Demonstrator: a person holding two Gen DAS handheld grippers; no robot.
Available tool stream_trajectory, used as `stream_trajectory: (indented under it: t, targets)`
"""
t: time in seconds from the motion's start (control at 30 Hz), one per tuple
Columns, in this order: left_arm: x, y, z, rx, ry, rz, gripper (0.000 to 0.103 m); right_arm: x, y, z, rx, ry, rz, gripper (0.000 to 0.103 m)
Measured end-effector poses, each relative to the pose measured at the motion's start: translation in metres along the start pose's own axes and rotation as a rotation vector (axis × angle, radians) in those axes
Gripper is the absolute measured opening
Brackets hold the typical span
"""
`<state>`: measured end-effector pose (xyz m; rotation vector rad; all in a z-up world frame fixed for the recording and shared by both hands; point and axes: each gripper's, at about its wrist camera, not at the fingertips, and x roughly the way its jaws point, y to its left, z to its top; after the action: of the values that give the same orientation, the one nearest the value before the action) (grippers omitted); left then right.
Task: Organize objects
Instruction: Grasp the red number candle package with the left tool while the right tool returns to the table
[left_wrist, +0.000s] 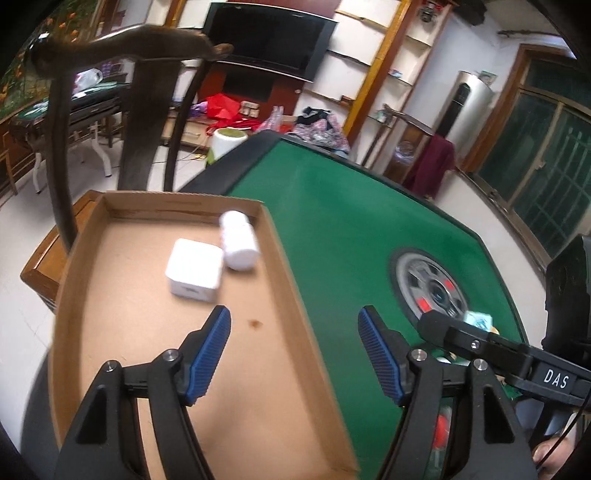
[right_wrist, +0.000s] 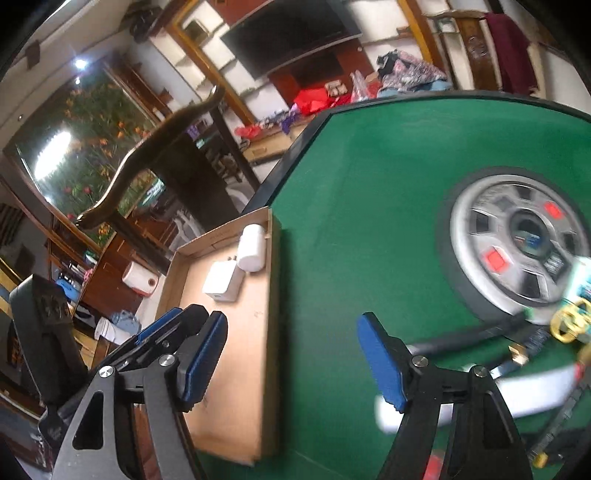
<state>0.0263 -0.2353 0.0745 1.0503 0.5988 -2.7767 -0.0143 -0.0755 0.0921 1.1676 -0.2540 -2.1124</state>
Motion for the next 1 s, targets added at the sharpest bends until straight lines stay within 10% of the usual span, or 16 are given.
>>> stream_trajectory:
  t: [0.77,0.9,1.0]
  targets:
    - [0.030,-0.137,-0.104,0.335,0.257,-0.160,0.070,-0.147,-0.155,-0.084,0.190,-0.275,-0.017,0.079]
    - [0.038,-0.157,-0.121,0.407,0.280,-0.145,0.032,-0.152,-0.153,-0.085,0.187,-0.283,-0.016,0.079]
    - [0.043,-0.171,-0.131,0.470,0.284,-0.110,0.027,-0.154,-0.153,-0.087,0.182,-0.289,-0.022,0.079]
